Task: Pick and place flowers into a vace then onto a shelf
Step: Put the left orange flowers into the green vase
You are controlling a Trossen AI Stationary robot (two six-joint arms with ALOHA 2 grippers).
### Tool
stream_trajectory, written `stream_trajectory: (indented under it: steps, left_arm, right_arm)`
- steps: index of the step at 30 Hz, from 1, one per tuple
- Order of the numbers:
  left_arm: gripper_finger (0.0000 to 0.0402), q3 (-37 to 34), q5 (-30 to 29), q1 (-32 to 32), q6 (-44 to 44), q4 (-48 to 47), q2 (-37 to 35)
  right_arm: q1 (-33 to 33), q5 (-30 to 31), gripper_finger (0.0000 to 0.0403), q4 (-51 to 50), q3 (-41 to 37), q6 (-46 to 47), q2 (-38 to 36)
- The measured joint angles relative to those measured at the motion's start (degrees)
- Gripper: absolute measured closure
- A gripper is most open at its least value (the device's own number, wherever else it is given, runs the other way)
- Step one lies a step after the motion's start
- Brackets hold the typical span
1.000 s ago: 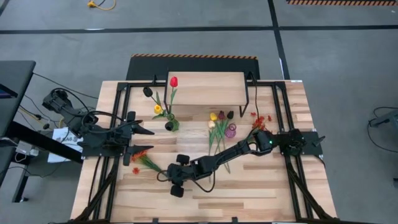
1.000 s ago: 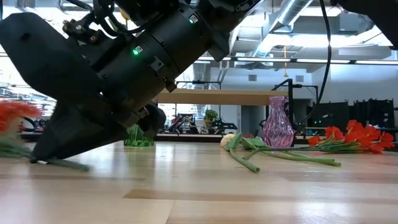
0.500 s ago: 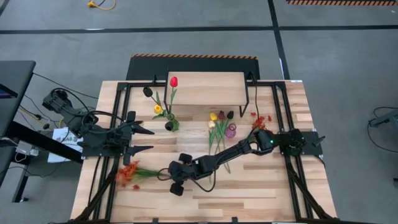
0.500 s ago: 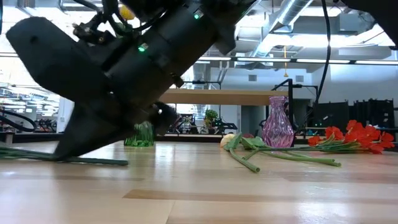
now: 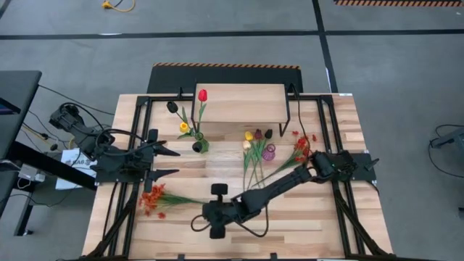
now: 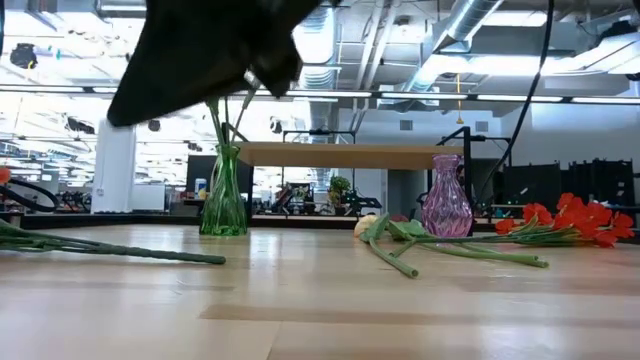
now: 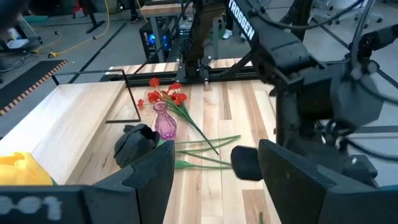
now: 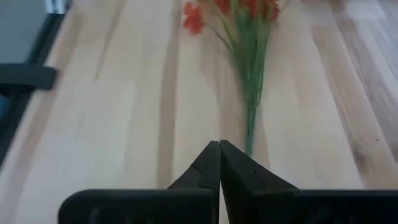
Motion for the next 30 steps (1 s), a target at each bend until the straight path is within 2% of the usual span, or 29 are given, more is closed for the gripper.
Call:
stream_trajectory:
  steps: [10,14,23,27,30]
  left_arm:
    - [0.0181,0.0,-1.41,0.0,0.17,-0.02,0.0]
    - [0.0181,0.0,-1.41,0.0,0.15,-0.03,0.0]
    - [0.0181,0.0,-1.41,0.0,0.13,-0.16,1.44]
    - [0.0181,0.0,-1.46,0.04,0.13,-0.2,3.11]
    - [0.0181,0.0,-1.48,0.04,0.14,-0.2,4.34]
  right_arm:
    - [-2.2,-5.37,0.0394,4.2,0.15,0.28,2.13]
    - [-3.8,-8.13,0.0353,8.64,0.48,0.35,4.11]
    - [-6.84,-11.49,0.0233,9.74,0.44,2.48,9.51]
    - [-7.56,-11.6,0.0207,9.87,0.53,3.94,11.3]
    - [-7.87,-11.98,0.0208,9.3,0.57,5.01,11.65]
